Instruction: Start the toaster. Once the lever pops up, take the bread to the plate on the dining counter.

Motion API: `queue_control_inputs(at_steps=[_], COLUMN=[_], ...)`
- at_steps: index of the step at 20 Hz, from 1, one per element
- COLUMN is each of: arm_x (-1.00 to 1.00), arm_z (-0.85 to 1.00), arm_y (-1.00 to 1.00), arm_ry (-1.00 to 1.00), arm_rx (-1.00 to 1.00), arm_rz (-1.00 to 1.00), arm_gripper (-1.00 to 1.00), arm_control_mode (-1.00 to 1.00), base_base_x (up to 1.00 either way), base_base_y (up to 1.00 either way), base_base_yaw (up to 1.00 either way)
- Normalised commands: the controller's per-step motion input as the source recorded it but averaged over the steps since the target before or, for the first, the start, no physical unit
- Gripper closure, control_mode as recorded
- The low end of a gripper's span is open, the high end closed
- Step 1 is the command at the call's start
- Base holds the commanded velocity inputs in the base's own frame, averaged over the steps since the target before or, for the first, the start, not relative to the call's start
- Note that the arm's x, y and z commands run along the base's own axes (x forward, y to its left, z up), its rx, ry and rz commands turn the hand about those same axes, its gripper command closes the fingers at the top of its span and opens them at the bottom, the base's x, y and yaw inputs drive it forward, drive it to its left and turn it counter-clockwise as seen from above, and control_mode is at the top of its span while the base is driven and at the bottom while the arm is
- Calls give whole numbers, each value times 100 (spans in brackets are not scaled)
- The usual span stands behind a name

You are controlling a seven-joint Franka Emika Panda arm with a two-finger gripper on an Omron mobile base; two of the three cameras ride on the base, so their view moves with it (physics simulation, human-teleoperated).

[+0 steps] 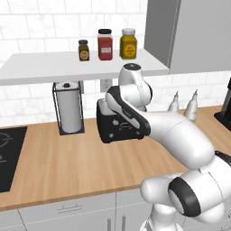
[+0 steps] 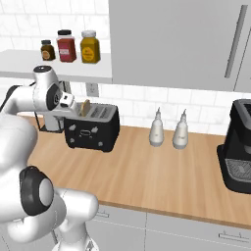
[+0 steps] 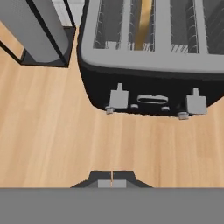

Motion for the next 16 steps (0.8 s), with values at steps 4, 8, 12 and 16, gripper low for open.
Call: queue_control_inputs(at_steps=[4,8,12,16], arm_x=[26,23,22,21], arm_z=[-25,-28,-27,-25], arm_y=[0,0,0,0], arm_ry=[0,0,0,0], arm_rx=[-2,-1,0,-1], arm_rz=[0,0,0,0], arm_gripper=[100,100,100,100], arm_control_mode=[-100,-100,-100,-100], base_base_x=[0,0,0,0], base_base_y=[0,0,0,0], base_base_yaw=[0,0,0,0])
